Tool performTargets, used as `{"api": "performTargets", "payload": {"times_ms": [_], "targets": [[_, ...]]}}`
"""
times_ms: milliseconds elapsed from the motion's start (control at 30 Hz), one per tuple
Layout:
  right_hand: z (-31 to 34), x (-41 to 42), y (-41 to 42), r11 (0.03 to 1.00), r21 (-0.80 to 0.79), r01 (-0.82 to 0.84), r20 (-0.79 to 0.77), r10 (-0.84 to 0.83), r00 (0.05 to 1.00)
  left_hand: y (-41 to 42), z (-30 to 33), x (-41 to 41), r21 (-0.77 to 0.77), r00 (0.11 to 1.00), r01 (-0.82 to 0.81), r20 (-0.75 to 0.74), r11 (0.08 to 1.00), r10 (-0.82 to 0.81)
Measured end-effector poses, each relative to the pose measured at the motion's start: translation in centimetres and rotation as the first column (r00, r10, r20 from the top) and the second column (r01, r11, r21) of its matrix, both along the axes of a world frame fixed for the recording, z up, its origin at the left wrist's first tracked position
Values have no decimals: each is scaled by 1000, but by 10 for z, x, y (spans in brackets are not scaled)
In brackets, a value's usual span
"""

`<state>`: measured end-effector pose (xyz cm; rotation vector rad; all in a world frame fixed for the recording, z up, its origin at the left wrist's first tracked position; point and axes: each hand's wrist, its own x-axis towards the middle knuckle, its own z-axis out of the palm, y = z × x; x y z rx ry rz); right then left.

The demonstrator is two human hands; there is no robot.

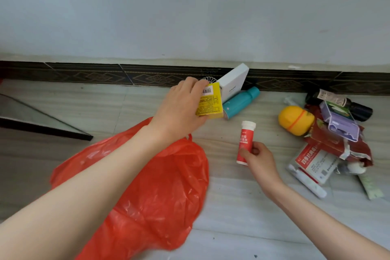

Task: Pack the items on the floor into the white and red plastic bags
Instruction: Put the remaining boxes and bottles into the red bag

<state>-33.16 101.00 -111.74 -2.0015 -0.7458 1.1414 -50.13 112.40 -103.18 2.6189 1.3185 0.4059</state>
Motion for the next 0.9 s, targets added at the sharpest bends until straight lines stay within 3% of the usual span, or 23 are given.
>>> {"api": "performTargets", "payload": {"times_ms": [133,233,433,567,667,800,900], "targets": [[24,-21,-28,992,105,-74,-10,75,997,-46,39,-27,18,998,47,-35,999,-47],[31,-48,-49,984,72,-162,32,160,987,-82,51,-54,47,986,110,-129,993,-104],[34,-92,-84,912,-45,-408,36,410,911,-180,8,-117,-138,981,-181,-94,974,169],[32,-113,-77,916,-88,-392,-48,389,920,-185,-27,-136,-84,935,-304,-218,949,280],[20,-131,-53,916,-56,-398,-76,394,916,-171,-44,-133,-19,917,-299,-281,954,282],[3,-150,-27,928,-43,-369,-1,369,929,-160,-66,-125,-43,883,-364,-333,930,330],[2,-157,-33,884,-110,-455,91,465,881,-165,-76,-127,-57,871,-429,-290,901,396]]}}
